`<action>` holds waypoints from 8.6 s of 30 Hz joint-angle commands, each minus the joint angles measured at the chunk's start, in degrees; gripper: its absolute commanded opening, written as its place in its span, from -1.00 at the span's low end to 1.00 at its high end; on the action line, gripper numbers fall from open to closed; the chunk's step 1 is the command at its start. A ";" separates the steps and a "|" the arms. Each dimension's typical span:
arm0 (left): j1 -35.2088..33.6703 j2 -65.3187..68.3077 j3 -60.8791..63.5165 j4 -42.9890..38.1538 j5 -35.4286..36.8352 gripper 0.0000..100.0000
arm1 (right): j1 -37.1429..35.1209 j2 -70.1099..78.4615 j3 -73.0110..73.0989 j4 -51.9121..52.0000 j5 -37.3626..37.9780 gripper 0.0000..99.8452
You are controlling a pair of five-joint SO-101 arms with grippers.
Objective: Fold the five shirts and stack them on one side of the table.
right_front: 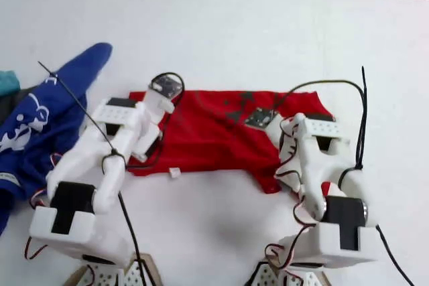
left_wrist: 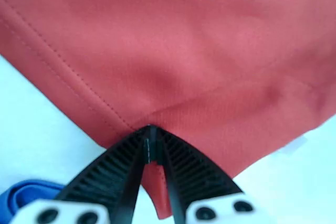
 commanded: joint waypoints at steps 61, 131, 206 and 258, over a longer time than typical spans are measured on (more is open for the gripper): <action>-0.44 0.44 -0.84 -1.93 -0.53 -0.95 | 6.11 29.23 -89.14 30.99 -8.44 -0.96; -0.62 -0.18 -3.82 1.14 -0.53 -0.95 | 1.71 -6.11 -15.12 -5.05 -7.56 -0.96; -8.88 23.38 -57.36 38.15 23.82 -0.59 | 10.77 -26.77 23.65 -30.99 -17.93 -0.52; -3.34 55.74 -81.01 43.87 20.31 -0.46 | 16.40 -48.13 24.79 -20.26 -17.41 -0.45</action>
